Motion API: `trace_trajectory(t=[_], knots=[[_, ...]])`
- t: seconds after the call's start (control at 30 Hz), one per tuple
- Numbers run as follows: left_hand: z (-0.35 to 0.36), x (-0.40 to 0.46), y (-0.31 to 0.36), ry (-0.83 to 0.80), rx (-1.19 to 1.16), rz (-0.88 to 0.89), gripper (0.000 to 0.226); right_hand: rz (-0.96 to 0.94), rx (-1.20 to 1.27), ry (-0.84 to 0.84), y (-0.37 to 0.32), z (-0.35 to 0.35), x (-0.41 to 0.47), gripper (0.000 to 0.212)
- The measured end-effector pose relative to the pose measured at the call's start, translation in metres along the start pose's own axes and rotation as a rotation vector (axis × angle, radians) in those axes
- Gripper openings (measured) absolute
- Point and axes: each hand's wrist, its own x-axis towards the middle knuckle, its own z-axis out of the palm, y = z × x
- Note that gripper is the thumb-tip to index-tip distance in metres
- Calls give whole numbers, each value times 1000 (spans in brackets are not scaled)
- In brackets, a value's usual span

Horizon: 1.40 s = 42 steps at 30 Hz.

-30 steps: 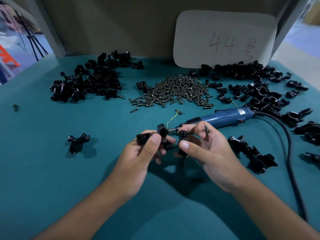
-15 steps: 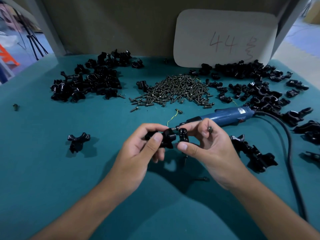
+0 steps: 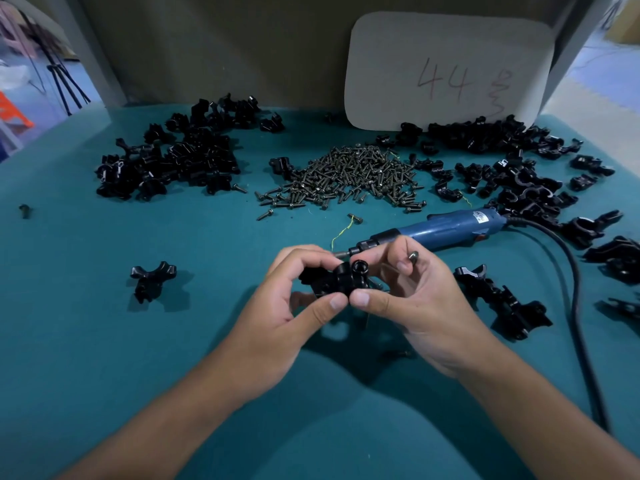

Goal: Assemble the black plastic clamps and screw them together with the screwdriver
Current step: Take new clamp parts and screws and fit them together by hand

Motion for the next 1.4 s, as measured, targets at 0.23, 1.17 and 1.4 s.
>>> trace_trajectory(t=[0.23, 1.17, 1.4], knots=[[0, -3, 3, 72, 16, -53, 30, 16, -42, 22, 3, -2, 1, 45], [-3, 1, 12, 9, -333, -358, 45, 46, 34, 72, -2, -1, 2, 58], [-4, 1, 12, -113, -435, -364, 37, 26, 4, 59, -2, 1, 2, 51]])
